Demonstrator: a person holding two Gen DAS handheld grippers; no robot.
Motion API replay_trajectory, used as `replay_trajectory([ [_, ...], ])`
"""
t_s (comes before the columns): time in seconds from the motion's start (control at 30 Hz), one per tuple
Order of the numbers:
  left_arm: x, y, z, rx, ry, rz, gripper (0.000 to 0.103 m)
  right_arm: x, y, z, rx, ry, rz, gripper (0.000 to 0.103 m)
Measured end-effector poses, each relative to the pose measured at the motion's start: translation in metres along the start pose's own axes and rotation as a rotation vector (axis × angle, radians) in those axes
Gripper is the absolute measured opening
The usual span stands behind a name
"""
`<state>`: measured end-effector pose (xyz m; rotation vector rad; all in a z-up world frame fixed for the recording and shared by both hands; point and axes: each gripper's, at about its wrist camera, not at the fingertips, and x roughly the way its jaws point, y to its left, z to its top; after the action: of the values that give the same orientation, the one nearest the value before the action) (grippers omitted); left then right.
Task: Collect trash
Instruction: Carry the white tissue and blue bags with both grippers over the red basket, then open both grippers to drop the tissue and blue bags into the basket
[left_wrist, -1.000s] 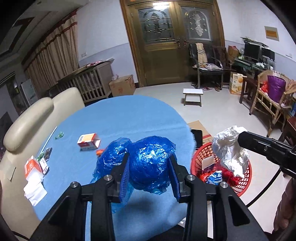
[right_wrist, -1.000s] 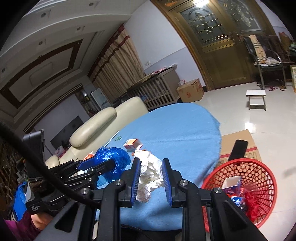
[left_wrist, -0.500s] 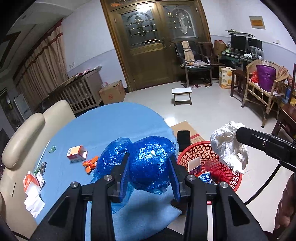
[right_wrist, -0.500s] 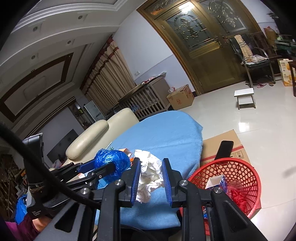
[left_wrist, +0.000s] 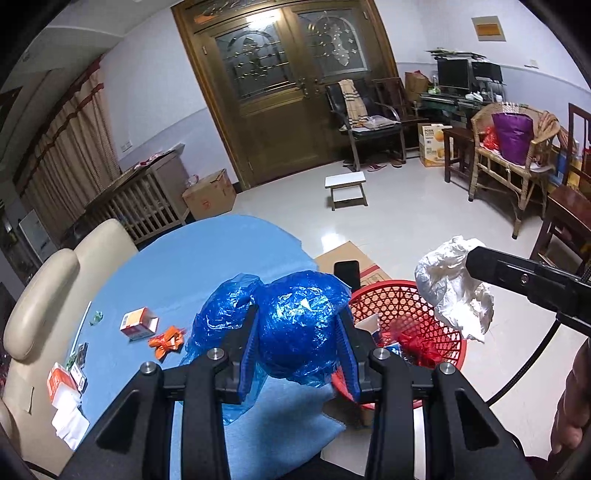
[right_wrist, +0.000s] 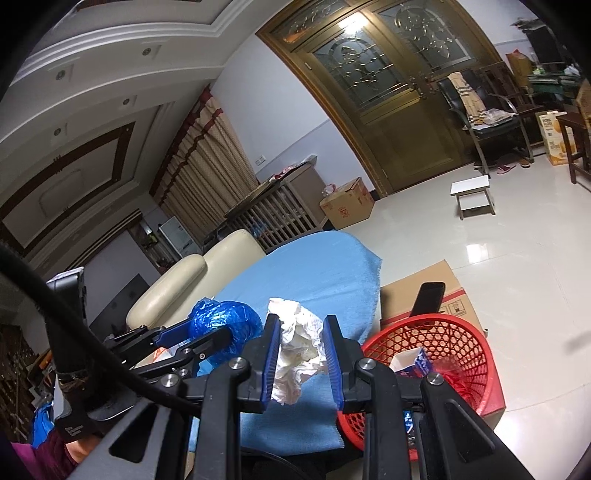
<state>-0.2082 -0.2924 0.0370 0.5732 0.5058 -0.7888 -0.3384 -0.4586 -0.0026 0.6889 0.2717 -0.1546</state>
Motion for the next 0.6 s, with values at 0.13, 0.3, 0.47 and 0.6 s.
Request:
replay_trajectory([
  [0.13, 0.002, -0.012, 0.004, 0.023, 0.000, -0.011, 0.041, -0.009, -0.009, 0.001, 0.018, -0.010, -0.013, 0.027],
  [0.3, 0.005, -0.025, 0.007, 0.053, 0.002, -0.021, 0.041, -0.020, -0.019, 0.000, 0.045, -0.018, -0.028, 0.027],
  [0.47, 0.010, -0.037, 0.010, 0.078, 0.002, -0.031, 0.041, -0.028, -0.024, -0.002, 0.065, -0.024, -0.041, 0.027],
  [0.6, 0.014, -0.043, 0.011, 0.092, -0.001, -0.041, 0.041, -0.033, -0.028, -0.002, 0.081, -0.028, -0.049, 0.027],
])
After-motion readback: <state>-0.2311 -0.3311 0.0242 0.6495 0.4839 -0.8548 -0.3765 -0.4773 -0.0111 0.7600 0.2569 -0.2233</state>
